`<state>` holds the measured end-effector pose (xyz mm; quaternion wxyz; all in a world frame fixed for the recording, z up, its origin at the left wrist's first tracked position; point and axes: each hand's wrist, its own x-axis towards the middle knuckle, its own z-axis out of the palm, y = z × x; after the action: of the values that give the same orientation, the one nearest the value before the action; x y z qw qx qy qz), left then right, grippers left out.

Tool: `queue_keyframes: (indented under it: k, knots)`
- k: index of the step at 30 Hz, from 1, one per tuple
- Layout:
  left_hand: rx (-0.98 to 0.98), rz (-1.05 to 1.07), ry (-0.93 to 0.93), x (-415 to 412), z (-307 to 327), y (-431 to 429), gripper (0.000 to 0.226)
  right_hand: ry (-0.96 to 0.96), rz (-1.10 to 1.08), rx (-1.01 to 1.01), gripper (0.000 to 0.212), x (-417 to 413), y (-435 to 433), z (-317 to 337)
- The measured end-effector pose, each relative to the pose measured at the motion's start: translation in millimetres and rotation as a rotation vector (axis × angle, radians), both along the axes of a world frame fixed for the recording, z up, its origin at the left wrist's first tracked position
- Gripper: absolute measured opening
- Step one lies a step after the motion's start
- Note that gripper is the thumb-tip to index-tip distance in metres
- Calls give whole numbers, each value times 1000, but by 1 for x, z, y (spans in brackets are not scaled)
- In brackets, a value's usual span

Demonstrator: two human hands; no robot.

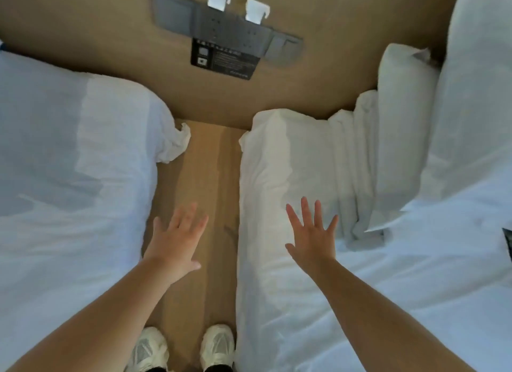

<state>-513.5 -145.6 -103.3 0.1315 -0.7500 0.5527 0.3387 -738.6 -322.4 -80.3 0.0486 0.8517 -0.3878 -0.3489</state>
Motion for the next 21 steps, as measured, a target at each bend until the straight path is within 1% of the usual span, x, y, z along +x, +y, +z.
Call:
queue_keyframes:
  k: [3,6,9,11,14,18,21]
  knots:
    - [-53,-116,-19,-46,25,-53,102,3,-59,-85,88,-62,-40,27]
    - [-88,-235,-24,-94,44,-99,100,16,-29,-172,81,-115,-71,51]
    - [-87,-313,-22,-133,54,-132,96,107,15,-162,75,-165,-100,65]
    - [-80,-346,-35,-151,58,-151,96,127,-23,-140,77,-193,-116,65]
    - [-56,-389,-69,-173,56,-171,95,23,-190,-24,86,-227,-121,54]
    - [-15,-406,-83,-198,38,-184,95,-71,-489,102,94,-268,-111,20]
    - [2,-429,-89,-214,21,-189,95,-229,-601,155,100,-280,-116,-6]
